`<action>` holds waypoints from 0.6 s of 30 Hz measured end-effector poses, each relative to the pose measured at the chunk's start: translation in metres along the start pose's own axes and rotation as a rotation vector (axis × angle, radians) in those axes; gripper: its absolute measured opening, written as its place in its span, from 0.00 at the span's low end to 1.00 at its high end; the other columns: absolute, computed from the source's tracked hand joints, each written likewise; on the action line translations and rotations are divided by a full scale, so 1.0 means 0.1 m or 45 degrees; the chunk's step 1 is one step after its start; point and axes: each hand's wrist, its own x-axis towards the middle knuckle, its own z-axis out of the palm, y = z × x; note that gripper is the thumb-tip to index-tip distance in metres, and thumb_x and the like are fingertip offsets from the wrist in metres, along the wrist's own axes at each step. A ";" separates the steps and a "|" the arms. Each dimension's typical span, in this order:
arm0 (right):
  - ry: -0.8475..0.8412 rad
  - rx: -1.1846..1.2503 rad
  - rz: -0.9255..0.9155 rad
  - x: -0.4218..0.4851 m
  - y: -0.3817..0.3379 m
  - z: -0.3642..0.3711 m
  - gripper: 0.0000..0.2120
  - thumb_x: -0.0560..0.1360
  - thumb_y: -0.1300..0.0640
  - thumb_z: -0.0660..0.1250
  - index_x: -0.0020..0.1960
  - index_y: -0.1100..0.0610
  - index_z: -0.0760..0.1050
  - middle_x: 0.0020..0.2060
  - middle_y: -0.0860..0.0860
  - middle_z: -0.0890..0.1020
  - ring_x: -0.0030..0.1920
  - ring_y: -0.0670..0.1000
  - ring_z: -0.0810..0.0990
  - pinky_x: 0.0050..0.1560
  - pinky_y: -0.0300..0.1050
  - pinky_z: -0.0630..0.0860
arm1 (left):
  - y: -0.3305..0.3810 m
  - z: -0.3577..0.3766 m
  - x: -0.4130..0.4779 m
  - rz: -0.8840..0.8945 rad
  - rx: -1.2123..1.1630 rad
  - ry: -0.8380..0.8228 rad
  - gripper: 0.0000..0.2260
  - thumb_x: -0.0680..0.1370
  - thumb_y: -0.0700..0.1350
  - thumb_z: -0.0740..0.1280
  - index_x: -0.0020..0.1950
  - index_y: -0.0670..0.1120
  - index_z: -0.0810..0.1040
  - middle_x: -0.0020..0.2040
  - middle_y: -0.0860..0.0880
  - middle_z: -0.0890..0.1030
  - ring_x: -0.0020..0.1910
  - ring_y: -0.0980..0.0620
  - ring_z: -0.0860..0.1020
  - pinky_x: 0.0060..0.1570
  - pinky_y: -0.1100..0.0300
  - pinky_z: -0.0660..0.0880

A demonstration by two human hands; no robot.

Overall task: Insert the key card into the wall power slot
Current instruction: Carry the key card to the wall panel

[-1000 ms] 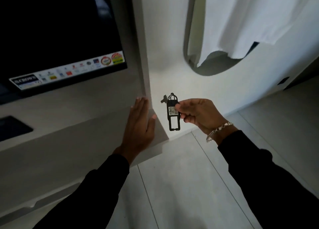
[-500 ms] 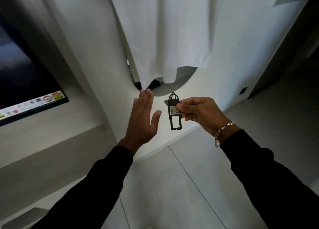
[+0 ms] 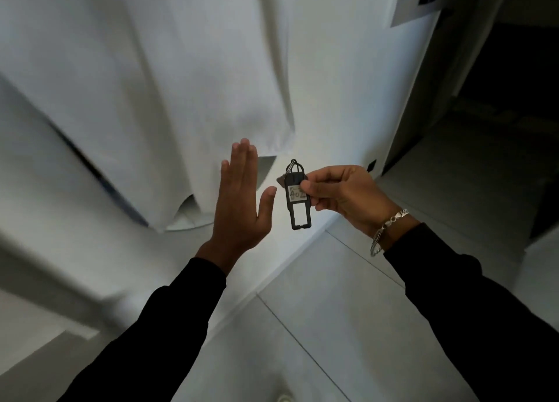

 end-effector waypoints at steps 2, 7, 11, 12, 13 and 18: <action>0.043 -0.005 -0.002 0.20 -0.06 -0.24 0.11 0.69 0.64 0.74 0.49 0.69 0.80 0.36 0.58 0.83 0.30 0.48 0.78 0.32 0.37 0.78 | 0.01 0.23 0.32 0.016 0.003 -0.008 0.30 0.82 0.50 0.54 0.80 0.37 0.50 0.82 0.37 0.52 0.82 0.41 0.48 0.81 0.46 0.44; 0.146 0.010 -0.013 0.65 -0.14 -1.01 0.10 0.70 0.65 0.74 0.49 0.69 0.80 0.36 0.58 0.83 0.29 0.47 0.78 0.32 0.37 0.78 | 0.17 0.92 0.95 0.038 -0.021 -0.046 0.30 0.81 0.50 0.54 0.80 0.38 0.51 0.82 0.39 0.52 0.82 0.43 0.48 0.81 0.50 0.43; 0.197 0.001 -0.024 0.97 -0.21 -1.74 0.10 0.70 0.65 0.74 0.49 0.69 0.80 0.34 0.56 0.82 0.28 0.48 0.77 0.32 0.37 0.78 | 0.35 1.59 1.38 0.058 -0.023 -0.056 0.30 0.81 0.50 0.54 0.80 0.38 0.51 0.82 0.39 0.53 0.82 0.43 0.49 0.82 0.51 0.45; 0.202 -0.001 -0.031 1.04 -0.25 -1.94 0.10 0.70 0.65 0.74 0.49 0.68 0.80 0.34 0.57 0.82 0.29 0.48 0.77 0.32 0.37 0.78 | 0.41 1.75 1.51 0.064 -0.027 -0.060 0.30 0.82 0.50 0.54 0.80 0.38 0.51 0.82 0.39 0.53 0.82 0.43 0.49 0.82 0.50 0.46; 0.205 -0.008 -0.039 1.12 -0.31 -2.14 0.08 0.70 0.65 0.74 0.48 0.67 0.81 0.34 0.57 0.82 0.29 0.48 0.77 0.32 0.38 0.78 | 0.48 1.91 1.64 0.063 -0.029 -0.058 0.30 0.82 0.50 0.55 0.80 0.38 0.52 0.82 0.39 0.53 0.82 0.43 0.49 0.82 0.48 0.47; 0.234 -0.018 -0.046 1.48 -0.61 -2.95 0.05 0.70 0.65 0.74 0.45 0.64 0.81 0.38 0.61 0.80 0.30 0.50 0.76 0.32 0.37 0.78 | 0.79 2.52 2.27 0.069 -0.044 -0.030 0.29 0.82 0.50 0.54 0.80 0.38 0.52 0.82 0.39 0.53 0.82 0.44 0.49 0.82 0.49 0.47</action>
